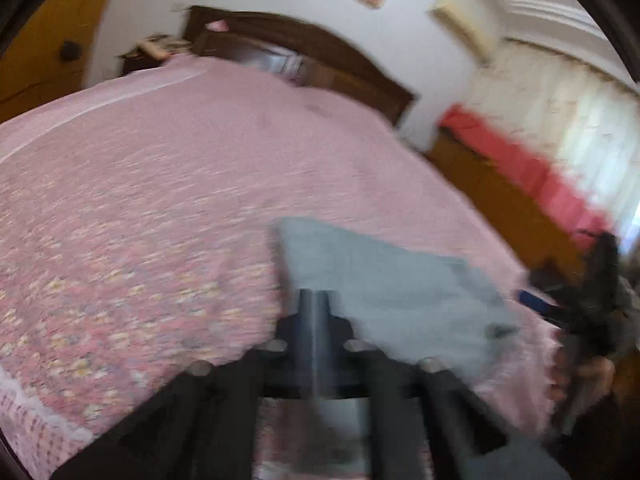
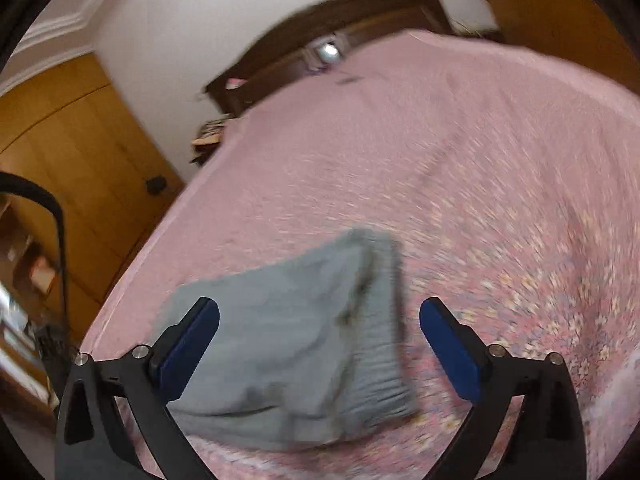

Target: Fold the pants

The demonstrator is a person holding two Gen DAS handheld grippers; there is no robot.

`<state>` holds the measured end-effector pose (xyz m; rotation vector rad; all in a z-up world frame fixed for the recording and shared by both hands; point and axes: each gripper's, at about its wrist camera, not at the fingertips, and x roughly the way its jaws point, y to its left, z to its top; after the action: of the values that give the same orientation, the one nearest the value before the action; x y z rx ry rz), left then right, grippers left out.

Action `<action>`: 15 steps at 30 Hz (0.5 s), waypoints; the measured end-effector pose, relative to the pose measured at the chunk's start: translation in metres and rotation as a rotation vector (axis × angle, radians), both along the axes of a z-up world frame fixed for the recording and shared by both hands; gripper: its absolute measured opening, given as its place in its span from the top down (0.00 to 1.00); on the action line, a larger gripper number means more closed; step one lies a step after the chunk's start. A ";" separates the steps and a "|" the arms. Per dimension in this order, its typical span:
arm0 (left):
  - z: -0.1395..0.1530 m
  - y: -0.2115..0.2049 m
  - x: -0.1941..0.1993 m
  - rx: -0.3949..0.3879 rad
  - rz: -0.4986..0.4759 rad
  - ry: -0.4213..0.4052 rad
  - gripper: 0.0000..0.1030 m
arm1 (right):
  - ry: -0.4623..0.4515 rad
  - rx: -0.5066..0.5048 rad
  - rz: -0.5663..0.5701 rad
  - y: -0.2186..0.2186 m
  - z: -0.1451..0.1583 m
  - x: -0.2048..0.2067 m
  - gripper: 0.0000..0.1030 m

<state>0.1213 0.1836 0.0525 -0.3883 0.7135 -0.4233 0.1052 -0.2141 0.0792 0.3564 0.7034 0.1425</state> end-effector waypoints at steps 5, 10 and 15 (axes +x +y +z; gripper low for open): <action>-0.030 -0.034 0.003 0.077 -0.137 0.077 1.00 | 0.022 -0.477 0.161 0.101 -0.002 0.002 0.38; -0.040 -0.048 0.002 0.104 -0.156 0.091 1.00 | 0.124 -0.369 0.138 0.045 -0.070 0.000 0.63; -0.039 -0.023 -0.003 -0.013 -0.132 0.112 0.99 | 0.144 -0.261 0.041 0.011 -0.062 0.006 0.97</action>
<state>0.1180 0.1609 0.0132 -0.3806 0.8486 -0.5342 0.1114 -0.2032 0.0172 0.1033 0.8615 0.0625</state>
